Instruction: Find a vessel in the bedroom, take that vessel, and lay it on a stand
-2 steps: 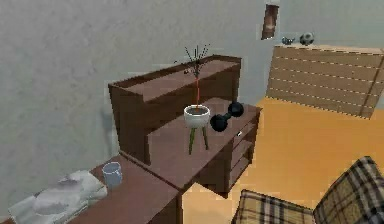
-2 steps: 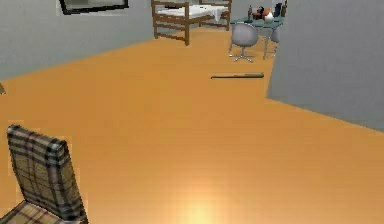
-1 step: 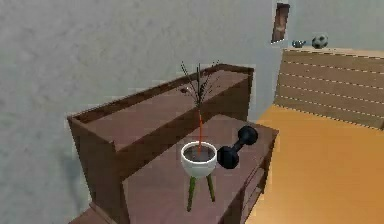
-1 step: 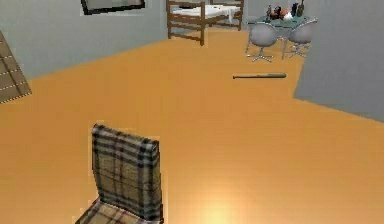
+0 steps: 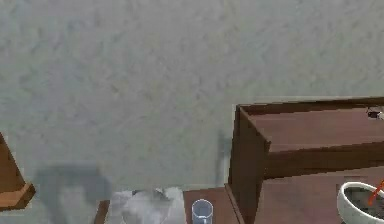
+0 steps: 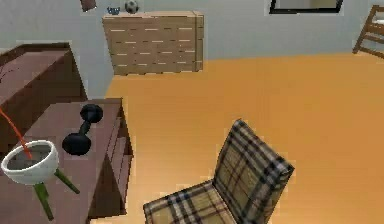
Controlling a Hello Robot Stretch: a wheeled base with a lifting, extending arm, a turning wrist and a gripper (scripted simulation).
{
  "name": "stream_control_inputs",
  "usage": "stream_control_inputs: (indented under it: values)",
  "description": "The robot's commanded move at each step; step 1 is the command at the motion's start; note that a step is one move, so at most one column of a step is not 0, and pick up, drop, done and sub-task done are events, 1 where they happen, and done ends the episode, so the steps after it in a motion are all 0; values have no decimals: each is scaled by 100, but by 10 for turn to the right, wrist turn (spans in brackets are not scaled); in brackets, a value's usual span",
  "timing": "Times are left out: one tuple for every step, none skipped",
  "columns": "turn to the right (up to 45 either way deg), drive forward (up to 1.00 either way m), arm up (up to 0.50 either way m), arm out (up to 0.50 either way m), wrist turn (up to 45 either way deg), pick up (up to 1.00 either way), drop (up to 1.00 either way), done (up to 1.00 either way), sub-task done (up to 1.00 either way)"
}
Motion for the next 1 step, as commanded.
stream_control_inputs:
  values:
    - [-450,0,0,0,0,0,0,0,0]
